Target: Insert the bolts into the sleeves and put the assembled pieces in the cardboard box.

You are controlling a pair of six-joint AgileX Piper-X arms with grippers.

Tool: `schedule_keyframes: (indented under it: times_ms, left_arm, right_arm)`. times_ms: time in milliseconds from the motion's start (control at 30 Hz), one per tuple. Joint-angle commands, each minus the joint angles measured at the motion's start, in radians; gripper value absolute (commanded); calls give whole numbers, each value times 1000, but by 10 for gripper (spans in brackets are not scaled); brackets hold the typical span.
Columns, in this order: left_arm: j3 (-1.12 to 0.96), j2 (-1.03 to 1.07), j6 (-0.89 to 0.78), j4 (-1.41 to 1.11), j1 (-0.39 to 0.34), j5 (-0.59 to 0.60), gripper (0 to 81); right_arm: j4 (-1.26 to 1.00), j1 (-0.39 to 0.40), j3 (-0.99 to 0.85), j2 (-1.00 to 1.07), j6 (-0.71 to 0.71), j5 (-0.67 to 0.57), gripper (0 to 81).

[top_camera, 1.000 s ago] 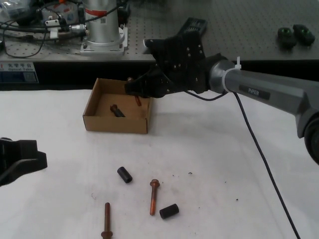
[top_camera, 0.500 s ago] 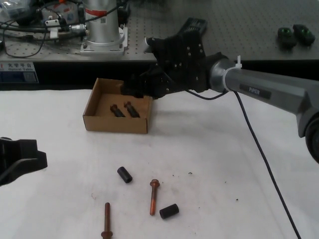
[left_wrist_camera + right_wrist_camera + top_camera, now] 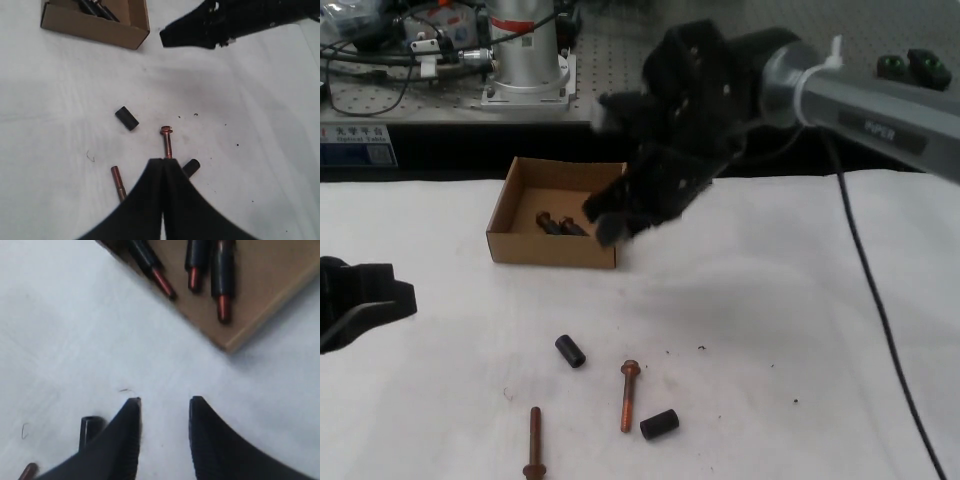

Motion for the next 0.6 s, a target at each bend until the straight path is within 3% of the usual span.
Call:
schedule_keyframes:
  times_ms: [0,333,567]
  left_arm:
    - [-6,-9,-10,-20,-5,3,0]
    - [-6,-9,-10,-10,-5,5,0]
    - [-6,-9,-10,19,-5,5,0]
  right_arm:
    - [51,38,27,-19,104,60,253]
    - [117,177,111,-36,228,307,253]
    - [117,193,231,-105,268,384,253]
